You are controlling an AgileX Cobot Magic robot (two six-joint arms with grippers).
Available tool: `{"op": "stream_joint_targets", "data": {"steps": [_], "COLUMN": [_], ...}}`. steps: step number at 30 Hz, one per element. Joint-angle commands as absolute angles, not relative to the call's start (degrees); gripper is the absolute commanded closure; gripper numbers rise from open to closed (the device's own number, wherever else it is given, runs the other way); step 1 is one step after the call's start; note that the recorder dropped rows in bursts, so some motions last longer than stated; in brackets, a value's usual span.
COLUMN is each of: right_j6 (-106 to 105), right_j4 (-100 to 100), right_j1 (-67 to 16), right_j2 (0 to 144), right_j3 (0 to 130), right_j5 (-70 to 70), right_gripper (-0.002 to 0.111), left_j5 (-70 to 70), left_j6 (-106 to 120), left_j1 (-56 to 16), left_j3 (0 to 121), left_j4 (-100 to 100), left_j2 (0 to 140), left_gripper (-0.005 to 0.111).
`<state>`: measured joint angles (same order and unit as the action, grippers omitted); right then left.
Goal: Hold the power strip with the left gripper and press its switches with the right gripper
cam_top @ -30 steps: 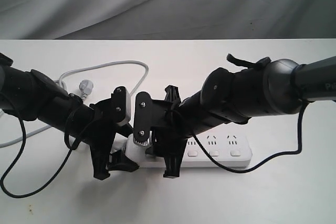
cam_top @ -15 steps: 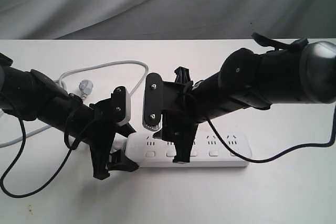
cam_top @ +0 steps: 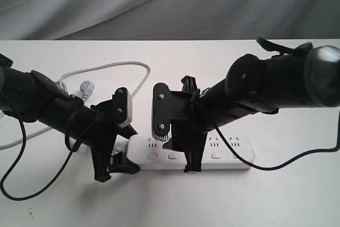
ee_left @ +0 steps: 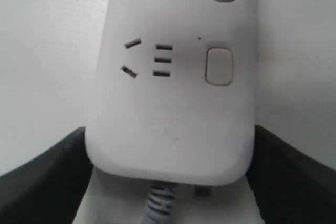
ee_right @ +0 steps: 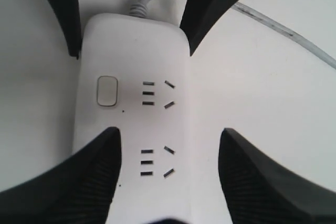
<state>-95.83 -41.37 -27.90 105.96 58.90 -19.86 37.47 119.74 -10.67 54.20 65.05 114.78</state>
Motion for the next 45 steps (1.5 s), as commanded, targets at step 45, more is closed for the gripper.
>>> {"op": "stream_joint_targets", "data": {"steps": [45], "right_j6": [-97.4], "right_j4": [-39.0], "right_j1": [-27.5], "right_j2": [111.6], "right_j3": [56.7], "right_j5": [-18.6], "right_gripper": [0.056], "left_j5": [37.3], "left_j6": [120.0], "left_j1": [-10.9], "left_j3": [54.3], "left_j4": [65.4], "left_j2": [114.7], "left_gripper": [0.063]}}
